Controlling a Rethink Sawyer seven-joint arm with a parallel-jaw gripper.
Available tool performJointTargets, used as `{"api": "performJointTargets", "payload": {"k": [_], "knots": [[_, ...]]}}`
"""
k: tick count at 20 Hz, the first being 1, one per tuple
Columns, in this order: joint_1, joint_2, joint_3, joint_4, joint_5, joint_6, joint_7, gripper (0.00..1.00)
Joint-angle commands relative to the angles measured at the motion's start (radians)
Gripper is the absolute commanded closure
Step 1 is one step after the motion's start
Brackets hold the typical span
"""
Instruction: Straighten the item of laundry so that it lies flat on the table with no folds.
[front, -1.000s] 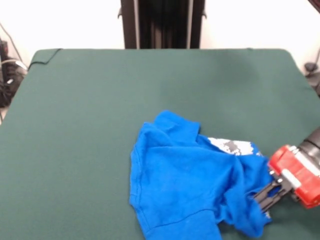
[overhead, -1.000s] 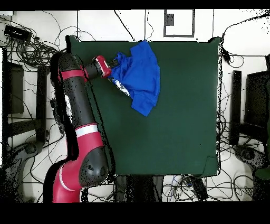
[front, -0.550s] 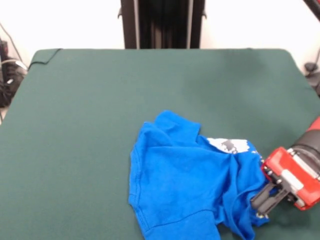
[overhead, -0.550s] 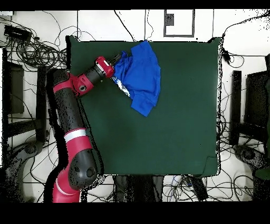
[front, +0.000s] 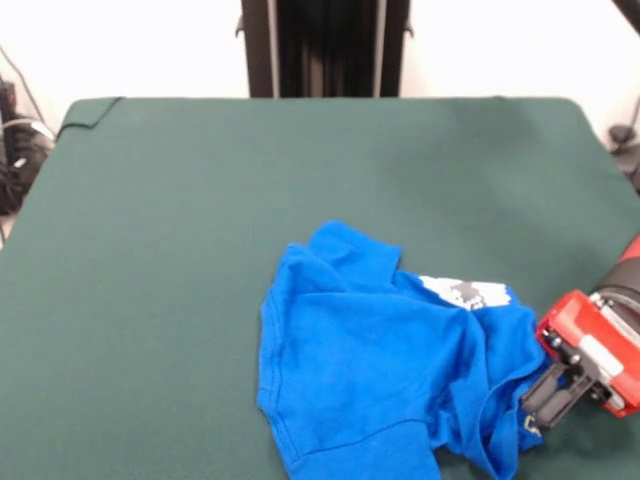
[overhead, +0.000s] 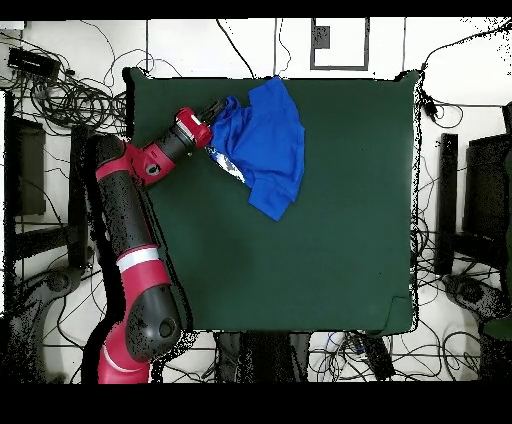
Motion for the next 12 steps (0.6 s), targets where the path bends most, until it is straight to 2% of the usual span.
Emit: {"api": "performJointTargets", "payload": {"k": [1, 5, 8, 10, 12], "knots": [[-0.030, 0.048, 0.192, 0.135, 0.195, -0.019, 0.037, 1.00], [-0.095, -0.049, 0.414, 0.234, 0.517, -0.069, -0.165, 1.00], [-0.086, -0.059, 0.386, 0.246, 0.529, -0.056, -0.176, 1.00], [-0.067, -0.045, 0.322, 0.232, 0.486, -0.059, -0.139, 1.00], [-0.070, -0.039, 0.324, 0.225, 0.507, -0.062, -0.129, 1.00]]}}
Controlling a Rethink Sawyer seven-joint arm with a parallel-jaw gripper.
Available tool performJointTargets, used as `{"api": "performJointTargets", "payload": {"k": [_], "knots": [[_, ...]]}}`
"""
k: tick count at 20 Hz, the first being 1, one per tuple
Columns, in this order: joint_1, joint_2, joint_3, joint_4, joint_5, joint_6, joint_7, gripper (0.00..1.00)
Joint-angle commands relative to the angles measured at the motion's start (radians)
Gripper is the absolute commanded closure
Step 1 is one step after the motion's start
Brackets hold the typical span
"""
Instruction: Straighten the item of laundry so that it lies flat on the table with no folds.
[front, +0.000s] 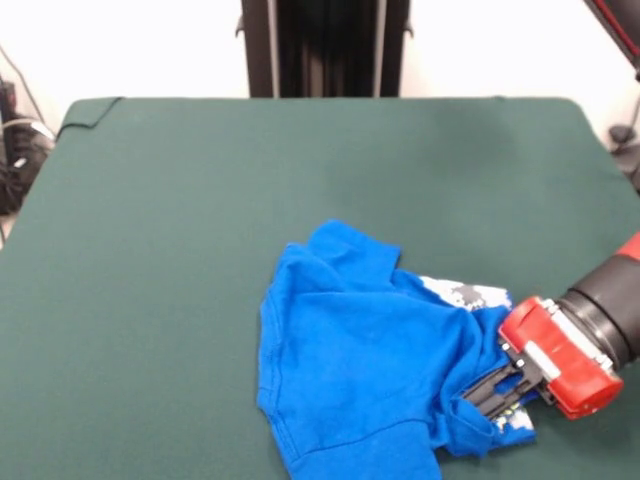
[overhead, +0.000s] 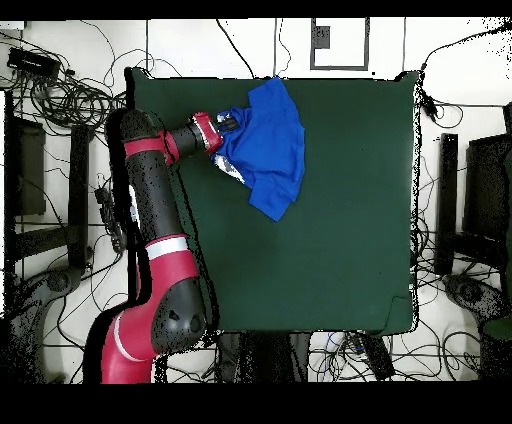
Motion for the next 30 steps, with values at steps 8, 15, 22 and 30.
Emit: {"api": "performJointTargets", "payload": {"k": [8, 15, 22, 30], "knots": [[0.013, 0.089, 0.149, 0.162, 0.164, -0.027, -0.045, 1.00], [0.022, 0.103, 0.113, 0.142, 0.115, 0.014, 0.030, 1.00], [0.002, 0.093, 0.139, 0.137, 0.171, 0.063, -0.084, 0.00], [0.010, 0.074, 0.115, 0.142, 0.175, 0.090, -0.106, 0.00]]}}
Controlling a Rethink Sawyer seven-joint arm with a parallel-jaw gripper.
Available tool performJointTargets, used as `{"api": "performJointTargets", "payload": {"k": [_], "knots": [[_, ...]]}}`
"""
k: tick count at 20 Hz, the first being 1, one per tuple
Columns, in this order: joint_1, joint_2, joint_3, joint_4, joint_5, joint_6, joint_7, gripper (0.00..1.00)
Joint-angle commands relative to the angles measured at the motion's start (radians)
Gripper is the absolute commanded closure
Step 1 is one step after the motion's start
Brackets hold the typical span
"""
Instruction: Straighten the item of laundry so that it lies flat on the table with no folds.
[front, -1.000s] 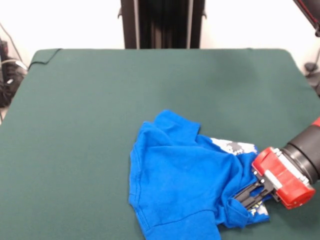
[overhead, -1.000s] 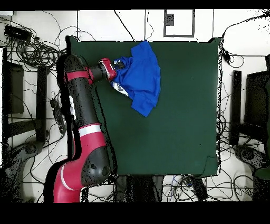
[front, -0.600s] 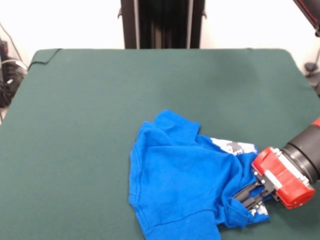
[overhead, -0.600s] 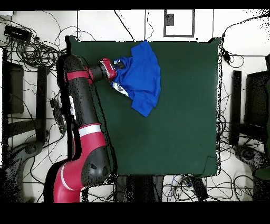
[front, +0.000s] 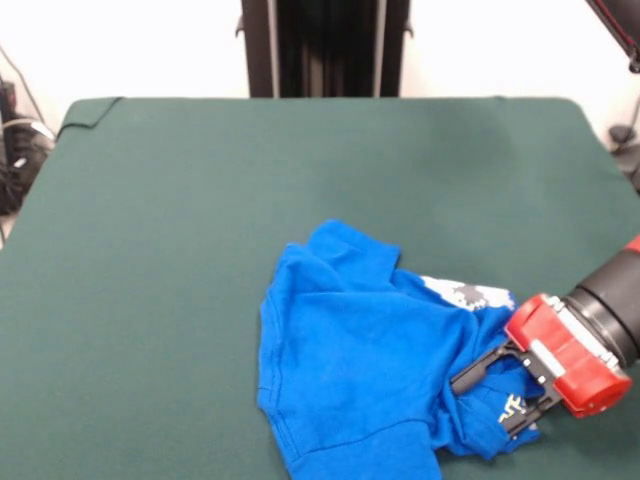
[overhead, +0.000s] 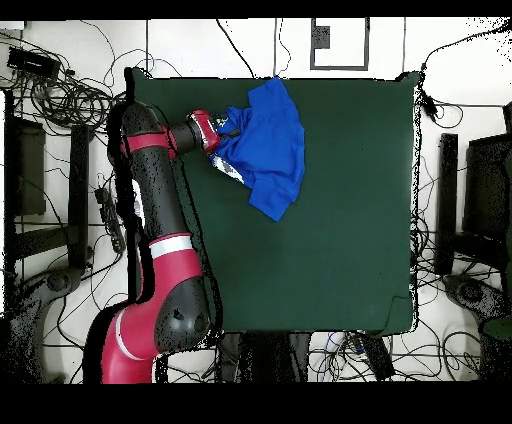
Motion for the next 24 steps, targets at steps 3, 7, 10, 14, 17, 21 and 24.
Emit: {"api": "performJointTargets", "payload": {"k": [3, 7, 10, 14, 17, 21, 24], "knots": [[0.022, 0.080, 0.102, 0.145, 0.127, 0.102, -0.124, 0.00], [0.038, 0.066, 0.054, 0.140, 0.098, 0.129, -0.164, 0.00], [0.063, 0.060, -0.039, 0.134, 0.011, 0.150, -0.177, 0.00], [0.087, 0.070, -0.147, 0.126, -0.083, 0.168, -0.171, 0.00], [0.095, 0.086, -0.185, 0.124, -0.122, 0.153, -0.143, 0.00], [0.100, 0.106, -0.212, 0.123, -0.153, 0.151, -0.107, 0.00], [0.100, 0.110, -0.223, 0.127, -0.160, 0.143, -0.103, 0.00]]}}
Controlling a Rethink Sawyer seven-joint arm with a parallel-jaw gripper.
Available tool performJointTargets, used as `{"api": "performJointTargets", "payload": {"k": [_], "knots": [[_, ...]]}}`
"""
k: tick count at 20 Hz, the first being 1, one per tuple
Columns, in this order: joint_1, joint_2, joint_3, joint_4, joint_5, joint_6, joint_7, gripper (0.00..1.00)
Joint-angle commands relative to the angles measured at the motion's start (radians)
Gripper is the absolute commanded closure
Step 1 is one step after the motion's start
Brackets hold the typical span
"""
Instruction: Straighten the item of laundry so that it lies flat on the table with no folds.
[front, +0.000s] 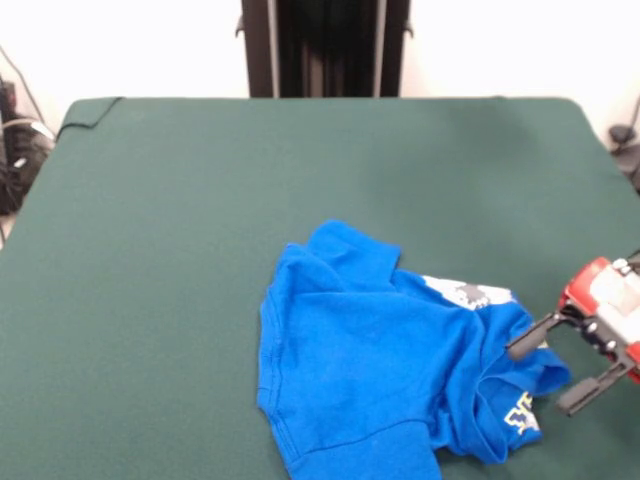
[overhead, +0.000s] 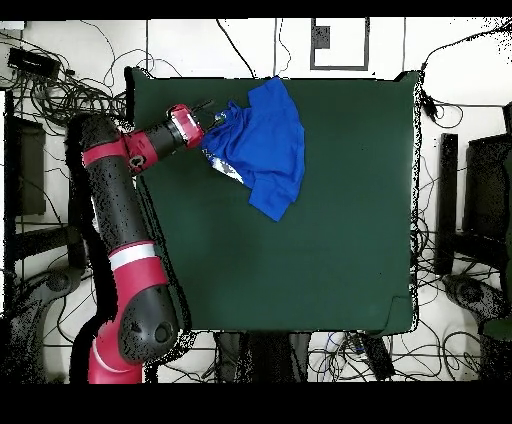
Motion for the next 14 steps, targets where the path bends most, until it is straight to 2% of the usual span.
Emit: {"api": "performJointTargets", "payload": {"k": [1, 2, 3, 9, 12, 14], "knots": [[0.016, 0.096, -0.032, 0.126, -0.021, 0.085, -0.105, 0.00], [0.012, 0.095, -0.023, 0.124, -0.007, 0.089, -0.108, 0.00], [-0.004, 0.083, 0.031, 0.121, 0.061, 0.098, -0.129, 0.00], [-0.070, 0.030, 0.240, 0.178, 0.343, 0.087, -0.200, 0.00], [-0.084, 0.011, 0.262, 0.229, 0.417, 0.048, -0.214, 0.00], [-0.080, 0.002, 0.243, 0.263, 0.422, 0.010, -0.212, 0.00]]}}
